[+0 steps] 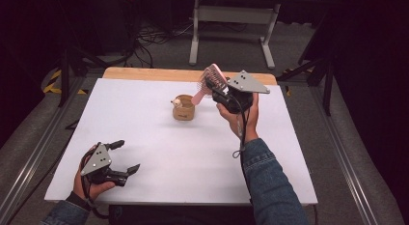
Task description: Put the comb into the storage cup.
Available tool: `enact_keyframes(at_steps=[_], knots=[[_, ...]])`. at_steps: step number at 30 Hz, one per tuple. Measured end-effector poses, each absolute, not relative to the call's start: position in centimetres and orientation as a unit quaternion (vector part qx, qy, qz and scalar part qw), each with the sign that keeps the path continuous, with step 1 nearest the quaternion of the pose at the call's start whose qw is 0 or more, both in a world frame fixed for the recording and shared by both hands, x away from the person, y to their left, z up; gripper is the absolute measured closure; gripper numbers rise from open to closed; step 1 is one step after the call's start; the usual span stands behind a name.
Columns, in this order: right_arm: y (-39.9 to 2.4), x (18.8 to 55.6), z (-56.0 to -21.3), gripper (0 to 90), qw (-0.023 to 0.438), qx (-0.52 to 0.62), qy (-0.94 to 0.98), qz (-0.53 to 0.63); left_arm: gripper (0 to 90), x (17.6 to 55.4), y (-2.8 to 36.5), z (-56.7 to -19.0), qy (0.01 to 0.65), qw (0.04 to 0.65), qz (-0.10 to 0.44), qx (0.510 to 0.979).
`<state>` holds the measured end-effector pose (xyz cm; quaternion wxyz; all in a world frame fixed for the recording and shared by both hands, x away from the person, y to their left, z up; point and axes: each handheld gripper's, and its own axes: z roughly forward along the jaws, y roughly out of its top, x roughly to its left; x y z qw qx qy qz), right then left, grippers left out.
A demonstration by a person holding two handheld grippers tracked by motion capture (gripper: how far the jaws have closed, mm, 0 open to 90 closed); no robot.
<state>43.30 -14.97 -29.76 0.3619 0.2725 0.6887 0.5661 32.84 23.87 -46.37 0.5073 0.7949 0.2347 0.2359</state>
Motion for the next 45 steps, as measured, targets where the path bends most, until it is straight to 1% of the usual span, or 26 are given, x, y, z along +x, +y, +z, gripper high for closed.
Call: enact_keyframes(at_steps=[19,28,45], knots=[[-12.8,44.6,-30.9,63.6,0.358,0.279,0.69,0.564,6.6,32.8,23.9,-46.4,0.235,0.511,0.231,0.794],[-11.7,45.5,-32.5,63.5,0.354,0.285,0.702,0.548,6.6,32.8,24.0,-46.4,0.234,0.511,0.23,0.795],[-11.2,46.3,-35.3,63.4,0.333,0.31,0.706,0.543,6.6,32.8,23.9,-46.5,0.231,0.509,0.228,0.797]])
